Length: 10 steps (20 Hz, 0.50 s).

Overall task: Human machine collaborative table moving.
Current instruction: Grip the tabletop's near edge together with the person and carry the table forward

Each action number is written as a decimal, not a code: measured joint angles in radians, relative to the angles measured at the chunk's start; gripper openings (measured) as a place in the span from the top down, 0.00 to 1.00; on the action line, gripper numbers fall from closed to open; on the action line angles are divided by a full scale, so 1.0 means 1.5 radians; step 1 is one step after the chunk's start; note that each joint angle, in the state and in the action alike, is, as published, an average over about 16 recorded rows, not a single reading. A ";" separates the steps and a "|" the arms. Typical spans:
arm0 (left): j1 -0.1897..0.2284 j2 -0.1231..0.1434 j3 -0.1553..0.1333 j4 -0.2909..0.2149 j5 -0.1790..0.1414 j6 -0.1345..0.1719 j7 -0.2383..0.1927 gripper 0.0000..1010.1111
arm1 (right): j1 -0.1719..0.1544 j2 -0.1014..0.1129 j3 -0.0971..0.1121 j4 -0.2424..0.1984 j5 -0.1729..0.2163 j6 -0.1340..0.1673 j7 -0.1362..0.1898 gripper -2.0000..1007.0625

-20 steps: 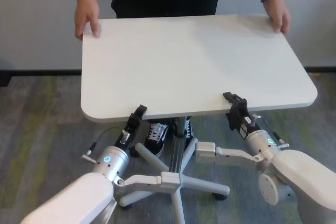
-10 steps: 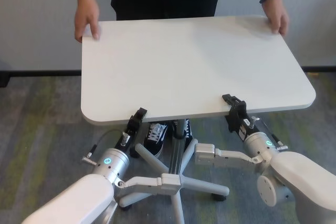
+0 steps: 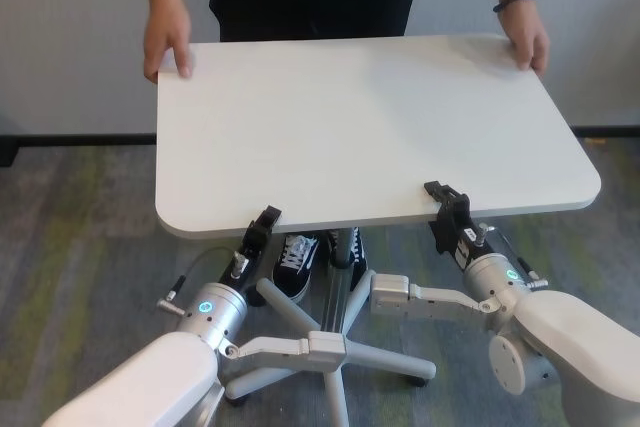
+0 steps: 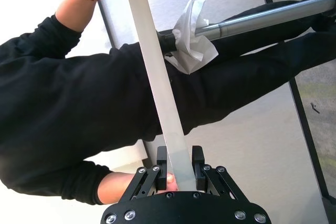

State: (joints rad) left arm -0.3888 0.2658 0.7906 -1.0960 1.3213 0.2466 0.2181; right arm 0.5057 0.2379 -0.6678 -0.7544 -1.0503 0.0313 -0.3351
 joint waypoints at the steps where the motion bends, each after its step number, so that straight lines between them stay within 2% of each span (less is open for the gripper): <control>1: 0.000 0.000 0.000 0.000 0.000 0.000 0.000 0.71 | 0.000 0.000 0.000 0.000 0.000 0.000 0.000 0.78; 10: 0.000 0.000 0.000 -0.001 0.002 0.001 0.000 0.71 | -0.001 0.001 0.000 -0.002 0.000 0.001 0.002 0.78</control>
State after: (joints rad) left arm -0.3887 0.2660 0.7902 -1.0979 1.3238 0.2478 0.2180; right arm 0.5047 0.2397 -0.6671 -0.7580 -1.0502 0.0325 -0.3321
